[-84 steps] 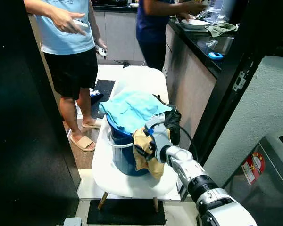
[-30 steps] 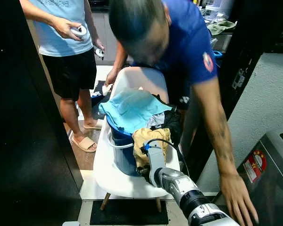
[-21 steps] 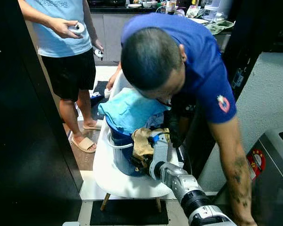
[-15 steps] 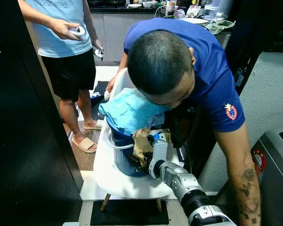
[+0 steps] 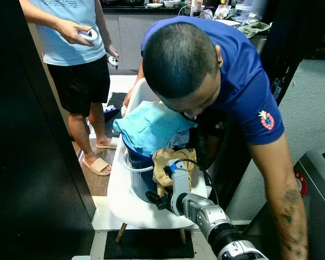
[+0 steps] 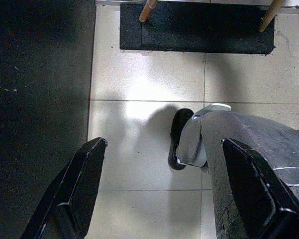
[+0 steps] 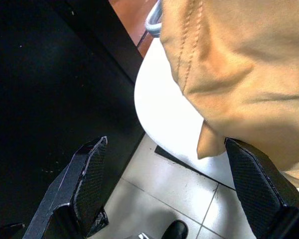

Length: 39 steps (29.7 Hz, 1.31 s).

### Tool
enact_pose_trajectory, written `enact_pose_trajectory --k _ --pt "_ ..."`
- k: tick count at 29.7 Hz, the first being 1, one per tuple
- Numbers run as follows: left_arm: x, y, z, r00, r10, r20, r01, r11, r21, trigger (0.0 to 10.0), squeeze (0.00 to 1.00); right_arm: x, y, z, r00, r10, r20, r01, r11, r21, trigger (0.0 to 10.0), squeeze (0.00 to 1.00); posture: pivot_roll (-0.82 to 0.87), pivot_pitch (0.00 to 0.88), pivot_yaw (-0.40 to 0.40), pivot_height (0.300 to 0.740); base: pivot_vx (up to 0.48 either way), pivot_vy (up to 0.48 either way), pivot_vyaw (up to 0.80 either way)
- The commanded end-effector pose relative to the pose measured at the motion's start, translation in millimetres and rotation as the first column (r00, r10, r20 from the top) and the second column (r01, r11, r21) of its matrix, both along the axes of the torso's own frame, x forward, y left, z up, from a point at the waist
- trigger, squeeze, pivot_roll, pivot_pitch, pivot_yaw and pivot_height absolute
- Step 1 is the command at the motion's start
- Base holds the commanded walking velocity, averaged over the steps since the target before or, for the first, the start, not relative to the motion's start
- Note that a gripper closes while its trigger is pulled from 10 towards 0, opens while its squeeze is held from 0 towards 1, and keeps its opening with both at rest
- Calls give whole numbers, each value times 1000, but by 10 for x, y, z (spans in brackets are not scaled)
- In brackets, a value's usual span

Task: Clothes washing

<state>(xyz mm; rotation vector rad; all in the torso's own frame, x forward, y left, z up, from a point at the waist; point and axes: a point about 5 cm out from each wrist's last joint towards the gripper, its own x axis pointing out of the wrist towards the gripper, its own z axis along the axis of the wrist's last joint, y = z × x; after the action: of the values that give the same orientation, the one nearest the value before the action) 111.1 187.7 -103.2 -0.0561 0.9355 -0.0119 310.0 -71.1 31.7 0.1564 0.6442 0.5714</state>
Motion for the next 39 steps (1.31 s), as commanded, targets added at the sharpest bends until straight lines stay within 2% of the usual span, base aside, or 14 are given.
enact_pose_trajectory --k 1,9,17,19,20,22,24,28,31,32,33,34,35,39 --pt "-153 -37 -58 997 -30 -72 29 999 -13 10000 0 35 9 49 1000 -16 5 16 1000 11 10000 0 130 0 -20 740 0 0 0" --pt "-158 -50 -60 997 -27 -73 26 999 -18 10000 0 28 22 57 1000 -5 5 5 1000 10 10000 0 123 11 -19 740 0 0 0" --pt "-140 -53 -58 997 -26 -72 24 1000 -16 10000 0 83 41 172 998 -26 54 22 996 88 10000 0 120 14 -15 740 0 0 0" --pt "-126 -55 -55 997 -30 -69 29 999 -16 10000 0 134 46 270 995 -58 79 46 988 149 10000 0 122 16 -16 740 0 0 0" --pt "-126 -55 -55 997 -30 -69 29 999 -16 10000 0 134 46 270 995 -58 79 46 988 149 10000 0 122 16 -16 740 0 0 0" --pt "-113 -53 -52 997 -27 -66 26 1000 -15 10000 0 233 27 462 981 -141 134 102 959 266 10000 0 120 10 -15 740 0 0 0" --pt "-108 -49 -50 998 -24 -64 23 1000 -14 10000 0 299 16 612 965 -195 178 127 933 337 10000 0 119 6 -16 740 0 0 0" --pt "-104 -50 -49 998 -25 -64 24 1000 -15 10000 0 330 25 703 955 -210 209 125 926 357 10000 0 119 6 -16 740 0 0 0" --pt "-103 -53 -49 998 -25 -63 24 1000 -17 10000 0 326 40 701 957 -192 216 113 937 329 10000 0 120 6 -16 740 0 0 0" --pt "-104 -54 -49 998 -24 -62 23 1000 -18 10000 0 297 70 655 967 -136 218 78 964 255 10000 0 123 6 -17 740 0 0 0" --pt "-104 -54 -49 998 -24 -62 23 1000 -18 10000 0 297 70 655 967 -136 218 78 964 255 10000 0 123 6 -17 740 0 0 0" --pt "-111 -55 -50 998 -22 -62 21 1000 -19 10000 0 237 101 545 981 -59 186 33 990 139 10000 0 122 12 -17 740 0 0 0" --pt "-121 -54 -52 998 -23 -64 22 1000 -19 10000 0 167 111 426 992 -7 123 1 999 50 10000 0 122 14 -17 740 0 0 0" --pt "-138 -49 -56 997 -23 -68 22 1000 -18 10000 0 91 99 311 999 8 53 -7 1000 -17 10000 0 121 19 -17 740 0 0 0"
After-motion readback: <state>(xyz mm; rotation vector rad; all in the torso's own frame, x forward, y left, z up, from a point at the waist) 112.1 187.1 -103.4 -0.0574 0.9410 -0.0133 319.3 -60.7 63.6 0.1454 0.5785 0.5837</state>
